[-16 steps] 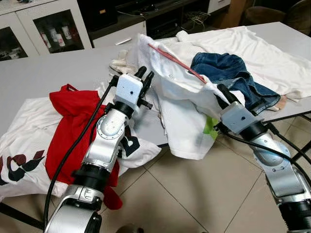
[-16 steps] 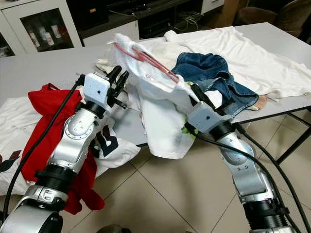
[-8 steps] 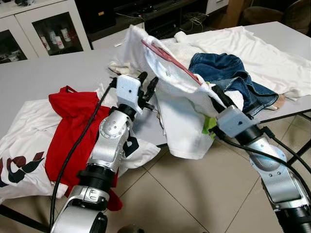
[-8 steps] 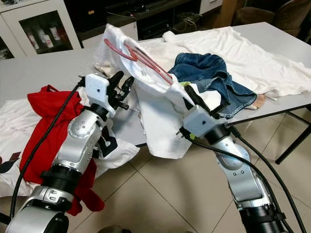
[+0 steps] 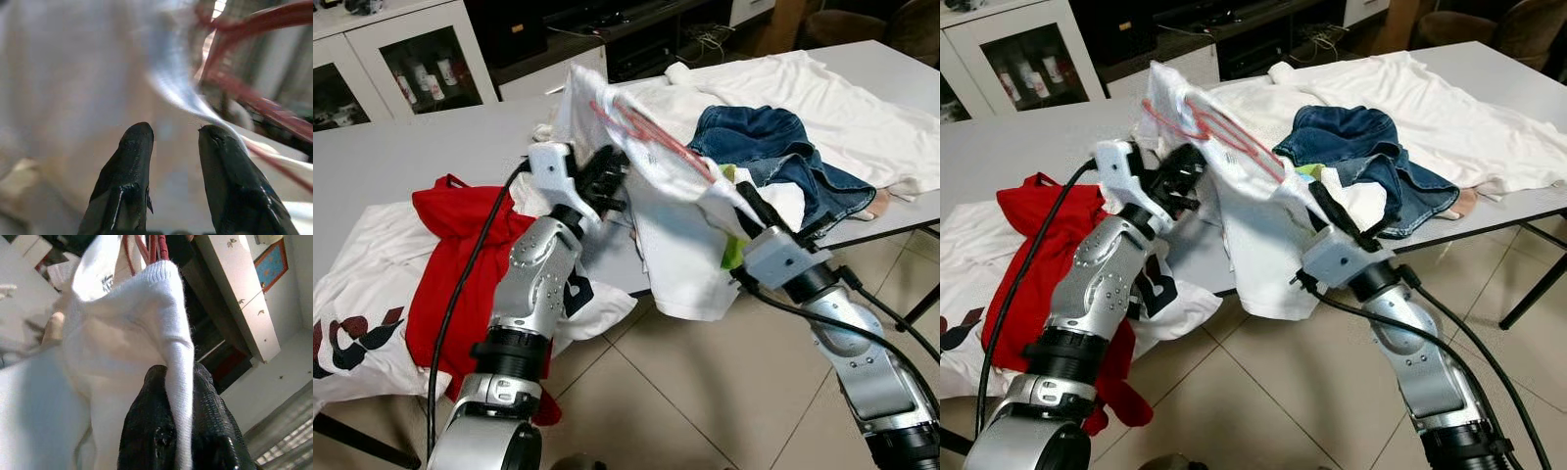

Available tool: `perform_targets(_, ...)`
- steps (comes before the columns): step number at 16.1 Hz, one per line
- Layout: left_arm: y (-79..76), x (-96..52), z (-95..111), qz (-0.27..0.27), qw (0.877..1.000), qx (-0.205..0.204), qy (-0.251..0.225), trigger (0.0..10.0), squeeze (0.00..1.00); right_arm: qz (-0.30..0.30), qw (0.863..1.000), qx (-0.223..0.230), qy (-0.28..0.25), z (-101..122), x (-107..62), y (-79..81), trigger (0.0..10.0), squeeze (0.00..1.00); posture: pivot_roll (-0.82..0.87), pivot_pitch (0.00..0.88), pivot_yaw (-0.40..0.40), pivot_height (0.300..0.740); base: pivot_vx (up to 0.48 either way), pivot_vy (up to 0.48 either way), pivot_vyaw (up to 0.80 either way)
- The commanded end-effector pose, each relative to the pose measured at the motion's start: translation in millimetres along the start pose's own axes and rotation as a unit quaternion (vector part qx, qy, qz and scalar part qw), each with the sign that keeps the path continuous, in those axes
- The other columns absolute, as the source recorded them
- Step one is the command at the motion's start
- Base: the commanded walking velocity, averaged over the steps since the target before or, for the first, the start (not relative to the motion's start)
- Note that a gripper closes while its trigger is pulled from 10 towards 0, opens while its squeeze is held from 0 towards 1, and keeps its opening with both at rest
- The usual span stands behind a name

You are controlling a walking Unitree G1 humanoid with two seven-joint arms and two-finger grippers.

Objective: Hang hanger

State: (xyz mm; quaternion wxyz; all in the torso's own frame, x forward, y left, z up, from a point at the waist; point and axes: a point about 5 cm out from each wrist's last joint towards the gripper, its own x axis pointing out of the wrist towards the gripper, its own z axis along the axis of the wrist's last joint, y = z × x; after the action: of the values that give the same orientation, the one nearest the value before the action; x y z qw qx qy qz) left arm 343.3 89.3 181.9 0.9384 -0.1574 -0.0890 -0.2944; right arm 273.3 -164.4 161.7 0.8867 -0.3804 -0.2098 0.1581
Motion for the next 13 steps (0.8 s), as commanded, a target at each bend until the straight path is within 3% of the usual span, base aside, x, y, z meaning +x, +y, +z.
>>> perform_targets(1, -3.2, -3.1, -1.0, -0.022, 1.0, 0.009, 0.015, 10.0, 0.0, -0.012, 1.0, -0.011, 0.013, -3.3, 1.5, -1.7, 10.0, 0.0, 0.04, 0.0, 0.129, 0.74, 0.0, 0.0, 0.0)
perform_targets(4, -2.6, -7.2, -4.4, -0.022, 0.999, 0.003, 0.03, 10.0, 0.0, -0.05, 0.998, -0.014, 0.025, -8.0, 4.3, -16.5, 10.0, 0.0, 0.04, 0.002, 0.127, 0.74, 0.0, 0.0, 0.0)
perform_targets(8, -1.0, -9.0, -2.6, -0.013, 0.999, -0.015, 0.03, 10.0, 0.0, -0.077, 0.996, -0.023, 0.026, -9.2, 5.1, -22.5, 10.0, 0.0, 0.05, 0.002, 0.119, 0.74, 0.0, 0.0, 0.0)
perform_targets(13, -3.7, -7.2, 2.1, -0.016, 0.998, -0.065, 0.018, 10.0, 0.0, -0.069, 0.996, -0.046, 0.018, -7.0, 3.9, -15.3, 10.0, 0.0, 0.05, 0.004, 0.116, 0.74, 0.0, 0.0, 0.0)
